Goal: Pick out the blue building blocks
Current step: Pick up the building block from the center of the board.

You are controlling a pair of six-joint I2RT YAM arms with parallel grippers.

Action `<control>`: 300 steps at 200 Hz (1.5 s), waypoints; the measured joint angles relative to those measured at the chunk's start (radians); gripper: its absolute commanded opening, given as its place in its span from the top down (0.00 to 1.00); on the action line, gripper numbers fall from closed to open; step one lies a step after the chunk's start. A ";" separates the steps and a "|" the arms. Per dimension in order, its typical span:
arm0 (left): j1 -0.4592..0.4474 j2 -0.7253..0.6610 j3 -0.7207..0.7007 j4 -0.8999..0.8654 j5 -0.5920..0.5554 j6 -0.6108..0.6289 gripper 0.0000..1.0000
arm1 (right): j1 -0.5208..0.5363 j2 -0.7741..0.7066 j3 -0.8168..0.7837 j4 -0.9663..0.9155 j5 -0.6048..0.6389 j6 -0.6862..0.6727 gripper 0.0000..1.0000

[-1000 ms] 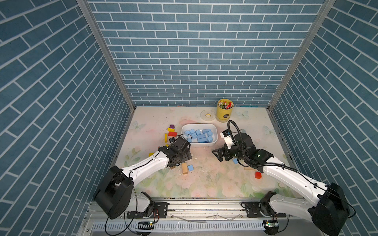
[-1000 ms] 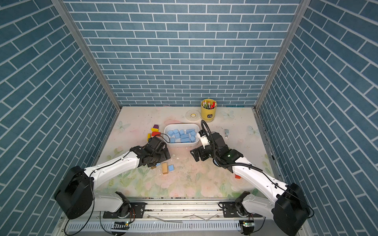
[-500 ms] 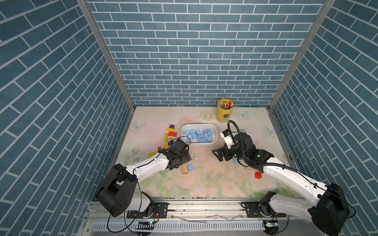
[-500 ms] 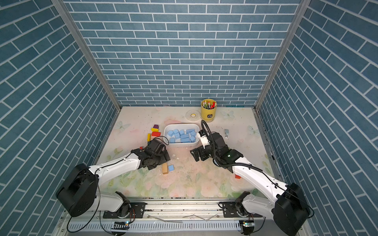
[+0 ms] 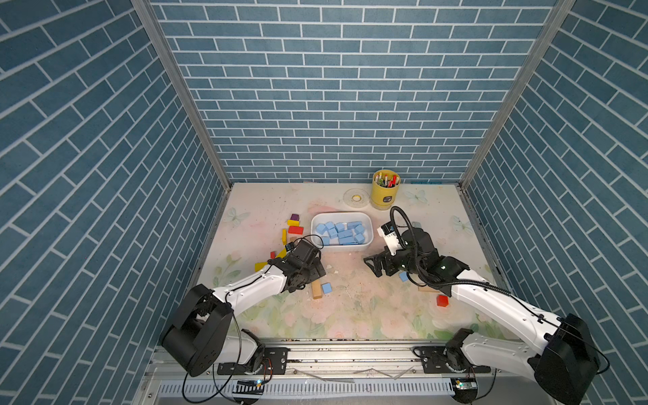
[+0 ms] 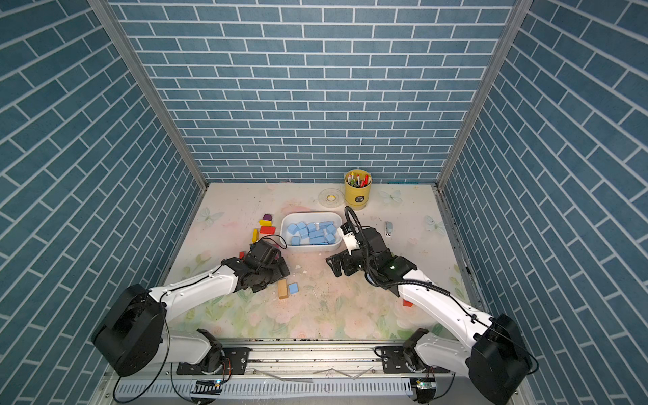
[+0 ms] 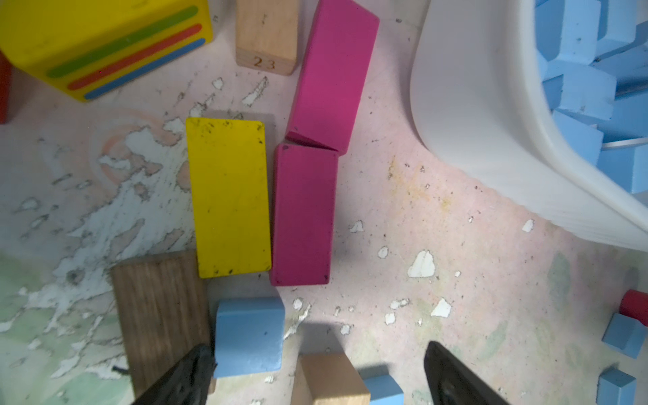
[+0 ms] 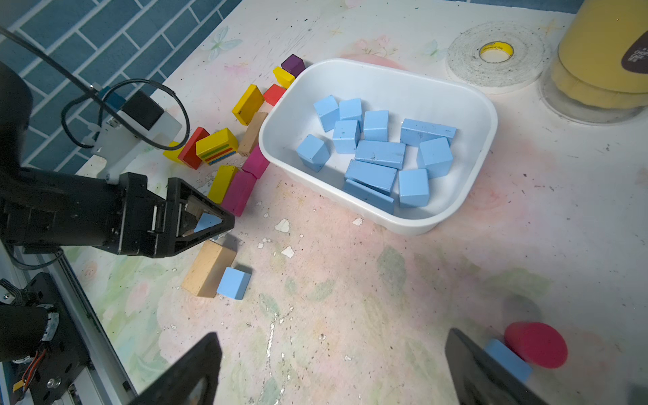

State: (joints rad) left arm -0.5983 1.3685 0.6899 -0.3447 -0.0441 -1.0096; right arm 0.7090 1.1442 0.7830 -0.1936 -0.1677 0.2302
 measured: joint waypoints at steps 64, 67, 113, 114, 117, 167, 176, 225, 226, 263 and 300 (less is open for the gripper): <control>0.010 -0.012 -0.010 -0.021 -0.015 0.000 0.10 | 0.000 0.000 -0.010 0.000 0.006 0.000 0.01; 0.010 -0.012 -0.010 -0.023 -0.015 0.000 0.10 | 0.000 0.000 -0.010 0.000 0.006 0.000 0.01; 0.011 0.012 0.008 -0.029 -0.016 0.015 0.11 | 0.000 0.000 -0.010 0.000 0.006 0.000 0.01; 0.011 0.013 0.010 -0.030 -0.016 0.016 0.10 | 0.000 0.000 -0.010 0.000 0.006 0.000 0.01; 0.011 0.016 0.013 -0.034 -0.016 0.016 0.11 | 0.000 0.000 -0.010 0.000 0.006 0.000 0.01; 0.011 0.069 0.059 -0.046 -0.020 0.042 0.16 | 0.000 0.000 -0.010 0.000 0.006 0.000 0.01; 0.011 0.077 0.064 -0.045 -0.019 0.045 0.16 | 0.000 0.000 -0.010 0.000 0.006 0.000 0.01; 0.011 0.109 0.073 -0.049 -0.013 0.053 0.22 | 0.000 0.000 -0.010 0.000 0.006 0.000 0.01; 0.011 0.110 0.073 -0.049 -0.013 0.053 0.22 | 0.000 0.000 -0.010 0.000 0.006 0.000 0.01; 0.011 0.112 0.073 -0.068 -0.014 0.053 0.33 | 0.000 0.000 -0.010 0.000 0.006 0.000 0.01; 0.011 0.112 0.073 -0.077 -0.014 0.056 0.42 | 0.000 0.000 -0.010 0.000 0.006 0.000 0.01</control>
State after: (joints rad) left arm -0.5873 1.4807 0.7628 -0.4213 -0.0582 -0.9531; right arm 0.7090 1.1442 0.7727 -0.1932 -0.1616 0.2302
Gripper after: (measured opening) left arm 0.595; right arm 0.989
